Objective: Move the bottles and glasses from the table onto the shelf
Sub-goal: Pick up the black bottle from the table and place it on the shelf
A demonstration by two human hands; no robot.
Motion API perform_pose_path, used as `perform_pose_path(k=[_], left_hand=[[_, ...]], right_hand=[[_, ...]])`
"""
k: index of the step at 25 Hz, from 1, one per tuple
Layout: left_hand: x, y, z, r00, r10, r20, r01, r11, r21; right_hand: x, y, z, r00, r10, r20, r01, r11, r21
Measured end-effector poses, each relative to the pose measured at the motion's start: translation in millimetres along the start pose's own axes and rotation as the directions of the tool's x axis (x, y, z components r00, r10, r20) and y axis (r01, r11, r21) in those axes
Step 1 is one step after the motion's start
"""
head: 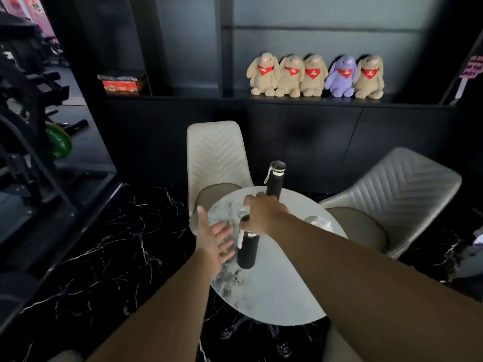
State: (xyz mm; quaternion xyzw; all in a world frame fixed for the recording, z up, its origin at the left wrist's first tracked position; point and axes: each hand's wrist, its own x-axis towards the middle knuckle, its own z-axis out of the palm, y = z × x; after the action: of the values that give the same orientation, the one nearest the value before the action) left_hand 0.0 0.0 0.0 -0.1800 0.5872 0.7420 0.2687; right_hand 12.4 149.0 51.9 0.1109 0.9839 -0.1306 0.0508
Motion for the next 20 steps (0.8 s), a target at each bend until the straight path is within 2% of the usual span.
perform_pose_path(k=[3,6,11,15,20], left_hand=[[33.7,-39.5,-1.9,0.996,-0.078,-0.046,0.073,0.992,-0.105],[58.3,-74.5,-1.9,0.986,-0.127,-0.104,0.116,0.987,-0.112],[84.3,-111.5,8.9,0.98,-0.184,-0.081,0.165,0.966,-0.198],[82.5,-109.8,20.1,0.974,-0.22,-0.06,0.193,0.934,-0.301],[54.9,-34.3,33.6,0.993,-0.089,-0.078,0.05,0.915,-0.401]], right_hand=[[27.4,2.3,36.9,0.999,0.035,0.02,-0.033,0.995,-0.098],[49.8,8.8,70.8,0.995,0.064,0.08,-0.056,0.994,-0.098],[59.4,23.5,94.8,0.999,-0.013,0.044,0.016,0.997,-0.074],[54.6,18.2,64.5,0.992,-0.123,0.01,0.123,0.99,-0.067],[51.1,-26.1,-23.6,0.97,-0.225,-0.091,0.22,0.974,-0.061]])
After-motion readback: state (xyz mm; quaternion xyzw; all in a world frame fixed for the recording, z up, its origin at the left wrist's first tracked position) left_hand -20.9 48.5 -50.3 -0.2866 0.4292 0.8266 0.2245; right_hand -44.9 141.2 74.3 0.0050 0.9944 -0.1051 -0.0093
